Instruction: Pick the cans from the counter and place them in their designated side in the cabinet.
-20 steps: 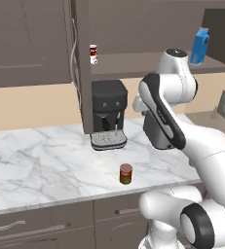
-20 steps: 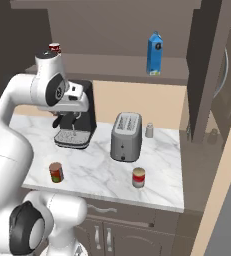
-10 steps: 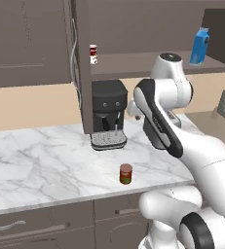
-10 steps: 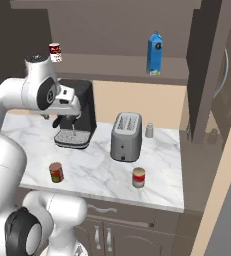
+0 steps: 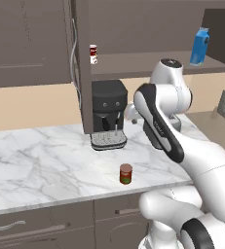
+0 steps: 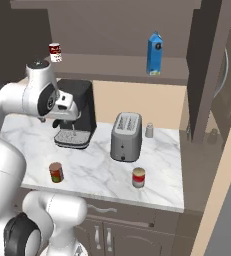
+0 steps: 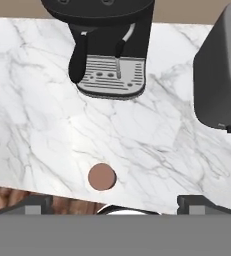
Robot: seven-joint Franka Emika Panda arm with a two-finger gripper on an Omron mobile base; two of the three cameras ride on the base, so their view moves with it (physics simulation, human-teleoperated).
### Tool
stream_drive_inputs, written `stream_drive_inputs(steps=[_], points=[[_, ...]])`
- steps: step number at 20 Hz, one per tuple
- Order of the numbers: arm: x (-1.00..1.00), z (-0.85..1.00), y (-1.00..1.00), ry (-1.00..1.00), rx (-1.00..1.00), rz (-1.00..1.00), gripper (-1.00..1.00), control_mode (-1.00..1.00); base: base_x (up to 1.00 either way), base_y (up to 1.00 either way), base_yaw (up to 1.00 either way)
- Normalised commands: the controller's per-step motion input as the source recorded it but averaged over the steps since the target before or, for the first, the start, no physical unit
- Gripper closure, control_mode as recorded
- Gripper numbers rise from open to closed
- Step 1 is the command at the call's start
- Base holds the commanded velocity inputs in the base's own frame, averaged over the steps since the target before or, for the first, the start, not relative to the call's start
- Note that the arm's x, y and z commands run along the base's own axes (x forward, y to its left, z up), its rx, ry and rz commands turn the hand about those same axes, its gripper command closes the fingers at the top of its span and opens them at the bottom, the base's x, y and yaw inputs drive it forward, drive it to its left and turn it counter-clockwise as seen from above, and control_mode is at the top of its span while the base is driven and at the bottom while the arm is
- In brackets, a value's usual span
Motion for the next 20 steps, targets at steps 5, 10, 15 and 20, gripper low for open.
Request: stream_drive_inputs(steps=[5, 10, 15, 20], points=[[0.0, -0.21, 0.09, 0.0, 0.04, 0.0, -1.0, -1.0, 0.0, 0.0, 0.0], [0.0, -0.22, 0.14, 0.02, 0.0, 0.0, -1.0, -1.0, 0.0, 0.0, 0.0], [0.0, -0.12, 0.1, 0.03, -0.01, 0.0, -1.0, -1.0, 0.0, 0.0, 0.0], [0.0, -0.07, 0.04, 0.02, 0.0, 0.0, -1.0, -1.0, 0.0, 0.0, 0.0]])
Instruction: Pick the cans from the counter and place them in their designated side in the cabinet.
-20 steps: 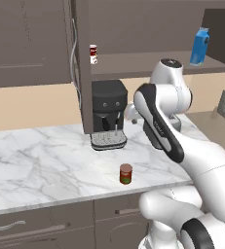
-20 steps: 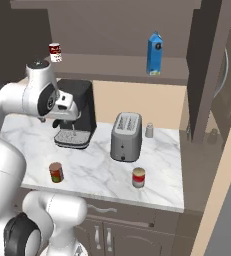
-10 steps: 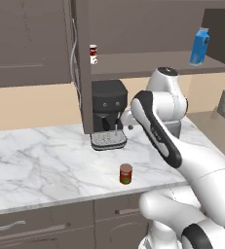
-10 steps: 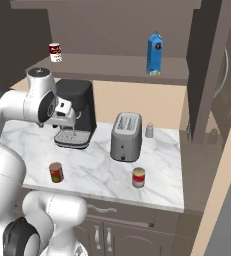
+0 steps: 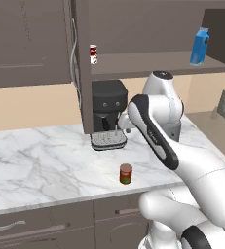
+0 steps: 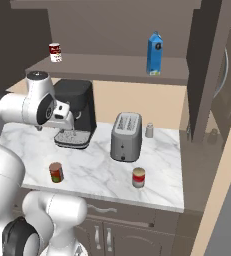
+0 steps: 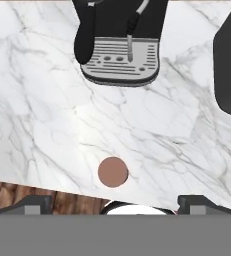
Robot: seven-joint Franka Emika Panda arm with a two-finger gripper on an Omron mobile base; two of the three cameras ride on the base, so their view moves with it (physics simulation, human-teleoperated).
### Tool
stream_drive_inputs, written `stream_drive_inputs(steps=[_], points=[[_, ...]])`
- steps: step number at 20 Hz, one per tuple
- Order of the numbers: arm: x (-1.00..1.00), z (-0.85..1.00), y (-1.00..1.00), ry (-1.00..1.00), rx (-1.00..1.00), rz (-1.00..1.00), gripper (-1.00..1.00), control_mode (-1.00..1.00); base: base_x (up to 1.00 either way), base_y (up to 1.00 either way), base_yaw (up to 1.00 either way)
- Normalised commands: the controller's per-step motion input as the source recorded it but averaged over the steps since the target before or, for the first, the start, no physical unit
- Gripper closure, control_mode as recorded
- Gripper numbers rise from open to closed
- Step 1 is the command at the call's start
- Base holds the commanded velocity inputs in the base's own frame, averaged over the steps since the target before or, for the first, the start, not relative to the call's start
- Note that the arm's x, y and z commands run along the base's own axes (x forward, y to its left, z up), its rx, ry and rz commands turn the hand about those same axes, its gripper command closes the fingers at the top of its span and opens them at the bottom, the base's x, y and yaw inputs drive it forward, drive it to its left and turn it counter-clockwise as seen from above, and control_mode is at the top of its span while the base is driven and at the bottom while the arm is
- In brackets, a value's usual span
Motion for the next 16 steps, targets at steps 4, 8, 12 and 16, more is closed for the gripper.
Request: stream_drive_inputs(steps=[4, 8, 12, 16], points=[[0.0, -0.05, 0.03, 0.0, 0.0, 0.0, -1.0, -1.0, 0.0, 0.0, 0.0], [-0.05, -0.06, 0.0, 0.01, 0.0, 0.0, -1.0, -1.0, 0.0, 0.0, 0.0], [-0.17, -0.05, 0.0, 0.0, 0.0, 0.0, -1.0, -1.0, 0.0, 0.0, 0.0], [-0.16, -0.07, 0.0, 0.0, -0.01, 0.0, -1.0, -1.0, 0.0, 0.0, 0.0]])
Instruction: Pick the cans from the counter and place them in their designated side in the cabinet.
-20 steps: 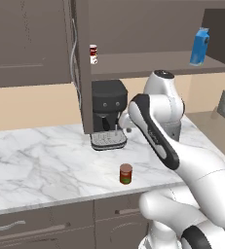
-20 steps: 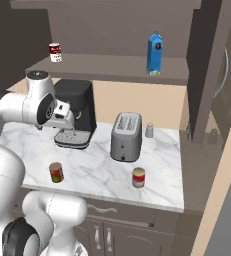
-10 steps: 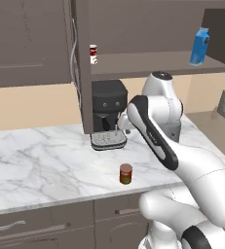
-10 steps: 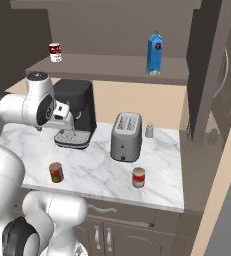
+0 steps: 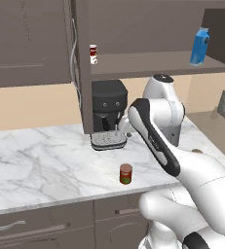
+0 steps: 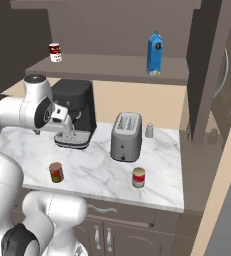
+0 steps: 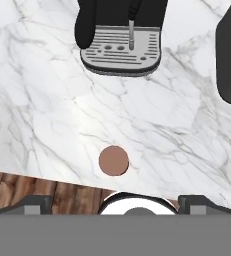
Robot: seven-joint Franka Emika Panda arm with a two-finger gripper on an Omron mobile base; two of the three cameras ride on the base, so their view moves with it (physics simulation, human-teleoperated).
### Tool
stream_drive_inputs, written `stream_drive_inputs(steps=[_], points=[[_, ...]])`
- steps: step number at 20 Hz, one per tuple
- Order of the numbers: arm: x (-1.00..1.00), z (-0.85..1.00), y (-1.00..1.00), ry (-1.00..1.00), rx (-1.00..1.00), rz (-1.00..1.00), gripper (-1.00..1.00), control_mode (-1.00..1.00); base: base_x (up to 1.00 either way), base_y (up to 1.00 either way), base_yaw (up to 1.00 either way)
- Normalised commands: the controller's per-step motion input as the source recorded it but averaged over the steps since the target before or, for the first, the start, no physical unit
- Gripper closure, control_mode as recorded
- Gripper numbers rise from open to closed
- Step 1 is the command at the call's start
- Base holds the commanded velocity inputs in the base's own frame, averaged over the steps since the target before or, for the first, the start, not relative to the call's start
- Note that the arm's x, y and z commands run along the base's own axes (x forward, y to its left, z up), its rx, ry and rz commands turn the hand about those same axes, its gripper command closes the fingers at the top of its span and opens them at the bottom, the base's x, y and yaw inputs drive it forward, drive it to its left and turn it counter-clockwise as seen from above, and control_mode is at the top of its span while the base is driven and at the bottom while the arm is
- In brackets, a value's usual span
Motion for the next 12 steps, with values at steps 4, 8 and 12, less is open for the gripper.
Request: stream_drive_inputs(steps=[4, 8, 12], points=[[-0.11, -0.07, 0.0, 0.0, 0.0, 0.0, -1.0, -1.0, 0.0, 0.0, 0.0], [-0.03, -0.07, 0.01, 0.0, -0.01, 0.0, -1.0, -1.0, 0.0, 0.0, 0.0], [0.0, -0.1, 0.06, 0.0, -0.04, 0.0, -1.0, -1.0, 0.0, 0.0, 0.0]])
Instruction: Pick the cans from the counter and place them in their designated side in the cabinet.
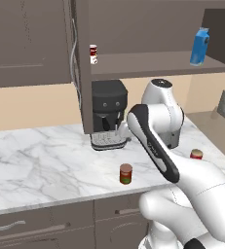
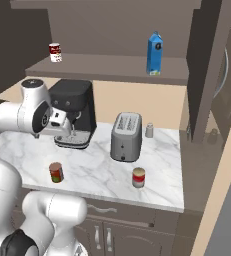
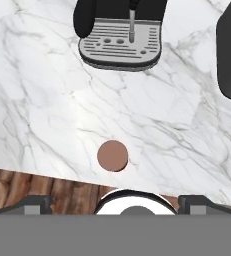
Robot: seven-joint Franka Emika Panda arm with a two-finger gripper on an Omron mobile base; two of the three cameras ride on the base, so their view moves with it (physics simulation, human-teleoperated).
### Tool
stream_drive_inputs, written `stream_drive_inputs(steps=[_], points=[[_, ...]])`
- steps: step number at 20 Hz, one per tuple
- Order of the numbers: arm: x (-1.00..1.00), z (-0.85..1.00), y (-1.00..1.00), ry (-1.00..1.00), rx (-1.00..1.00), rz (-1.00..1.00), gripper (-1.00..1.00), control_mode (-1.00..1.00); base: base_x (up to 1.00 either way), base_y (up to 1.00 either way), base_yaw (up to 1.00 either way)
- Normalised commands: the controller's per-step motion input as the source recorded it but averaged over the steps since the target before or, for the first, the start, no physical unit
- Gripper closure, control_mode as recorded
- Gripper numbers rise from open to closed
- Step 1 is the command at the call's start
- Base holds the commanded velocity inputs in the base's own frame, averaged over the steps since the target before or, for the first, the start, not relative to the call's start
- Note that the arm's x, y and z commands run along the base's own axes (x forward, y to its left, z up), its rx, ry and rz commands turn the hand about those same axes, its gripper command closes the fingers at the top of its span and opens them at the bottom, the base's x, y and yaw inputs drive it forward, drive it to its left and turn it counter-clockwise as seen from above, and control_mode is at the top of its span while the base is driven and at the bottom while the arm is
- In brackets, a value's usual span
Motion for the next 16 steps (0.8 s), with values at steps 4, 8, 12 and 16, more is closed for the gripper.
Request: stream_drive_inputs(steps=[4, 8, 12, 16], points=[[0.01, -0.07, 0.12, 0.0, 0.0, 0.0, -1.0, -1.0, 0.0, 0.0, 0.0], [0.01, -0.06, 0.1, 0.0, 0.0, -0.01, -1.0, -1.0, 0.0, 0.0, 0.0], [0.0, -0.14, 0.04, 0.0, 0.0, 0.0, -1.0, -1.0, 0.0, 0.0, 0.0], [0.0, -0.15, 0.01, 0.02, 0.0, -0.01, -1.0, -1.0, 0.0, 0.0, 0.0]])
